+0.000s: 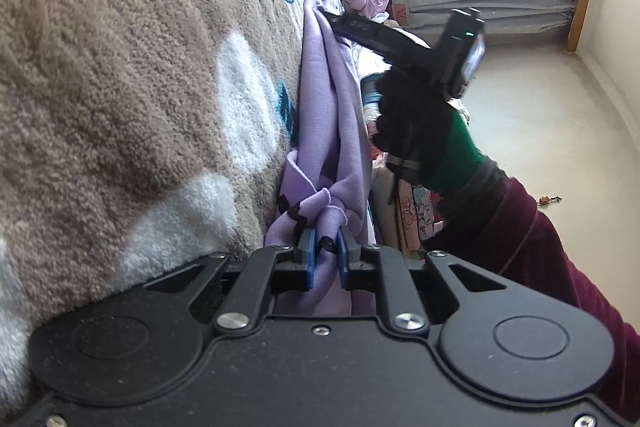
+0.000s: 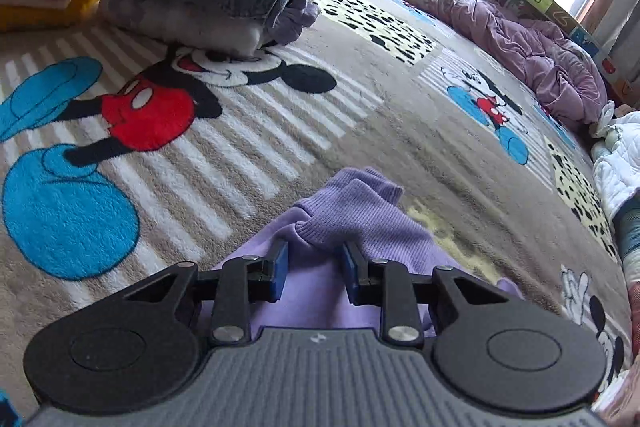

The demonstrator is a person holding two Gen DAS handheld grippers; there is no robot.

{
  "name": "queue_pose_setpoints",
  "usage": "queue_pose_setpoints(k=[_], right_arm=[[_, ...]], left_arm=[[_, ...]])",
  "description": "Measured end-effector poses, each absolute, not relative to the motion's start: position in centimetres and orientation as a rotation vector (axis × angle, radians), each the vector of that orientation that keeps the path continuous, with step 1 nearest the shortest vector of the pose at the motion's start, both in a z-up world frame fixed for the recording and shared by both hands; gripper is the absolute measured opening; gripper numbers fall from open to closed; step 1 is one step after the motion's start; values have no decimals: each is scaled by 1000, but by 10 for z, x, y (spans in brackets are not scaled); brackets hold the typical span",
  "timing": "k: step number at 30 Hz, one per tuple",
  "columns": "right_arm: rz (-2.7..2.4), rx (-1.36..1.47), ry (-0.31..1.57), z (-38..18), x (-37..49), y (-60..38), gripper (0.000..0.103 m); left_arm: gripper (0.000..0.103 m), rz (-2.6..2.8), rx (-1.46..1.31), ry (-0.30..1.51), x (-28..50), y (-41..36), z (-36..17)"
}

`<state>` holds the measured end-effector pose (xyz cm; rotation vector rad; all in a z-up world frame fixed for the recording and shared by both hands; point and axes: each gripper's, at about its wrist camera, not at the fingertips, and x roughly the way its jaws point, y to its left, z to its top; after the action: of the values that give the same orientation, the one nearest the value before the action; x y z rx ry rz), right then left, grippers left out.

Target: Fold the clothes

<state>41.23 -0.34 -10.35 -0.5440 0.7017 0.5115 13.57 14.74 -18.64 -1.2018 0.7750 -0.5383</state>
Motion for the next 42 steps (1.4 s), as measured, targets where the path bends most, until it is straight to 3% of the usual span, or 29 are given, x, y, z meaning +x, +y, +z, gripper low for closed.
queue_pose_setpoints(k=[8,10,12,19,25,30,35,39,42], right_arm=[[504,-356,592,-48,356,-75,29],[510,-328,573,-43,328,-90,29],[528,-309,565,-40,295,-100,29],[565,-252,545,-46,192,-129,30],[454,-193,517,-57,140,-188,33],[390,-284,473,-75,115,-221,34],[404,-420,408,-96,85,-234,34],[457,-395,372,-102,82,-229,28],[499,-378,342,-101,92,-214,26]], left_arm=[[15,-547,-1208,737,134,149,-181],[21,-548,-1204,715,133,150,-177],[41,-551,-1203,688,130,150,-173],[43,-537,-1151,543,109,163,-153],[44,-432,-882,499,97,157,-128],[57,-379,-512,459,87,122,-112],[55,-381,-262,354,74,88,-103],[38,-438,-162,342,103,60,-90],[38,-447,-77,362,126,45,-89]])
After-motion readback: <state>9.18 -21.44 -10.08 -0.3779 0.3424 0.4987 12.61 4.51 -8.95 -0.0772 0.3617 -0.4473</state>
